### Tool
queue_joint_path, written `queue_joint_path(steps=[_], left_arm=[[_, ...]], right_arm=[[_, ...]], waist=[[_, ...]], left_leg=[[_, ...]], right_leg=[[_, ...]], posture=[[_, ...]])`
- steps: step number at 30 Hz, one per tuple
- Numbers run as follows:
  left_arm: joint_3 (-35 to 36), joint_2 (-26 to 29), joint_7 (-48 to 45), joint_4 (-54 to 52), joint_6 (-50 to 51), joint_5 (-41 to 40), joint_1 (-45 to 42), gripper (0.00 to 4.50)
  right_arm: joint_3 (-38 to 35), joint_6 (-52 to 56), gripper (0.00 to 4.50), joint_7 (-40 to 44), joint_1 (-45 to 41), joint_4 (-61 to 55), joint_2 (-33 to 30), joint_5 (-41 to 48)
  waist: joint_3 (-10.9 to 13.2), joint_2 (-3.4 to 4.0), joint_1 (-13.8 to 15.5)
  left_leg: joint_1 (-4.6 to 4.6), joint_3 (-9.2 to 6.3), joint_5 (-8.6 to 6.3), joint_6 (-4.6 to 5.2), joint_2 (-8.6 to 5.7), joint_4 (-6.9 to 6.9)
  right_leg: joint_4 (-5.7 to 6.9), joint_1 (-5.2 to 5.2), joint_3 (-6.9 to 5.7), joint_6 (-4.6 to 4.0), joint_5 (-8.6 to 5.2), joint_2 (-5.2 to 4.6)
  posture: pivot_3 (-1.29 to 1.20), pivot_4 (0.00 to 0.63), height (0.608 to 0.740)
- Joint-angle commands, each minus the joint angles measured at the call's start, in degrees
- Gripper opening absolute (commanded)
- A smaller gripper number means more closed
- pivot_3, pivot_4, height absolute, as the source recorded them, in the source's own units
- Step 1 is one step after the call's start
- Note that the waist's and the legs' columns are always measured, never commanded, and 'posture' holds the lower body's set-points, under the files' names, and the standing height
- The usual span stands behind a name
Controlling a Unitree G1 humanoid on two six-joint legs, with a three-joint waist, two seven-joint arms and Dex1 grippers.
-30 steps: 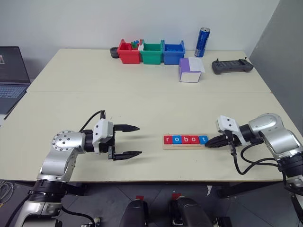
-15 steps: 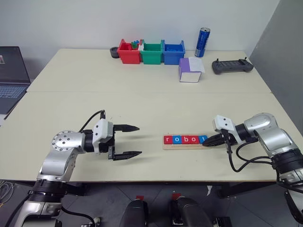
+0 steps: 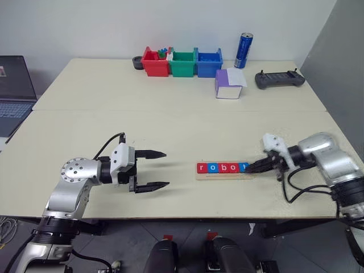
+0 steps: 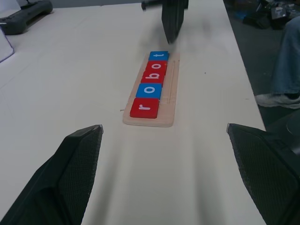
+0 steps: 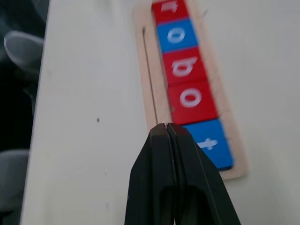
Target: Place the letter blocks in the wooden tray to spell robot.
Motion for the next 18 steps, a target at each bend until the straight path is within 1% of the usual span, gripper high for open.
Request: queue_joint_path(steps=[1, 4, 7, 9, 12, 18], left_arm=[[4.1, 2.6, 0.2, -5.5, 2.6, -3.6, 1.9, 4.50], [8.2, 5.5, 1.2, -9.4, 6.8, -6.9, 4.3, 4.50], [12.9, 8.9, 1.6, -11.0, 9.3, -8.6, 6.7, 4.50], [15.7, 11.0, 1.4, -11.1, 10.7, -9.4, 8.1, 4.50], [18.4, 13.2, 0.1, -11.0, 12.0, -10.7, 9.7, 4.50], [19.8, 15.1, -1.3, -13.5, 14.5, -12.5, 11.6, 4.50]], right_arm=[[-10.3, 6.9, 0.03, -0.3, 0.3, -6.8, -6.3, 6.9], [-17.7, 9.3, 0.03, -0.3, 5.2, -7.7, -12.6, 9.2], [-24.7, 9.7, 0.03, 1.2, 10.9, -5.2, -17.6, 10.9], [-27.1, 8.8, 0.03, 2.9, 15.2, -3.4, -20.2, 10.8], [-27.6, 11.4, 0.59, 6.1, 19.7, -4.8, -22.9, 13.8], [-25.9, 10.2, 2.61, 6.7, 22.6, -5.9, -26.5, 18.8]], waist=[[0.0, 0.00, 0.0], [0.0, -0.02, 0.1], [0.0, -0.01, 0.1], [0.0, 0.01, 0.1], [0.0, 0.04, -0.2], [0.0, 0.12, -0.1]], left_leg=[[0.01, 0.00, 0.00, 0.00, 0.00, -0.01], [0.02, -0.06, -0.01, 0.00, 0.01, -0.06], [0.04, -0.06, -0.01, 0.00, 0.00, -0.05], [0.05, -0.04, -0.01, 0.00, 0.00, -0.04], [0.11, -0.02, -0.01, 0.01, 0.02, -0.06], [0.13, 0.01, -0.01, 0.00, 0.04, -0.06]], right_leg=[[-0.01, 0.00, 0.00, 0.00, 0.00, 0.00], [-0.07, 0.03, -0.04, -0.02, -0.02, 0.00], [-0.07, 0.04, -0.04, -0.04, -0.03, -0.01], [-0.06, 0.03, -0.03, -0.05, -0.03, -0.01], [-0.05, 0.04, -0.03, -0.09, -0.06, 0.00], [-0.01, 0.03, -0.03, -0.12, -0.08, 0.00]], posture=[[0.00, 0.150, 0.740], [0.00, 0.150, 0.740], [0.00, 0.150, 0.740], [0.00, 0.150, 0.740], [0.00, 0.150, 0.740], [0.00, 0.150, 0.740]])
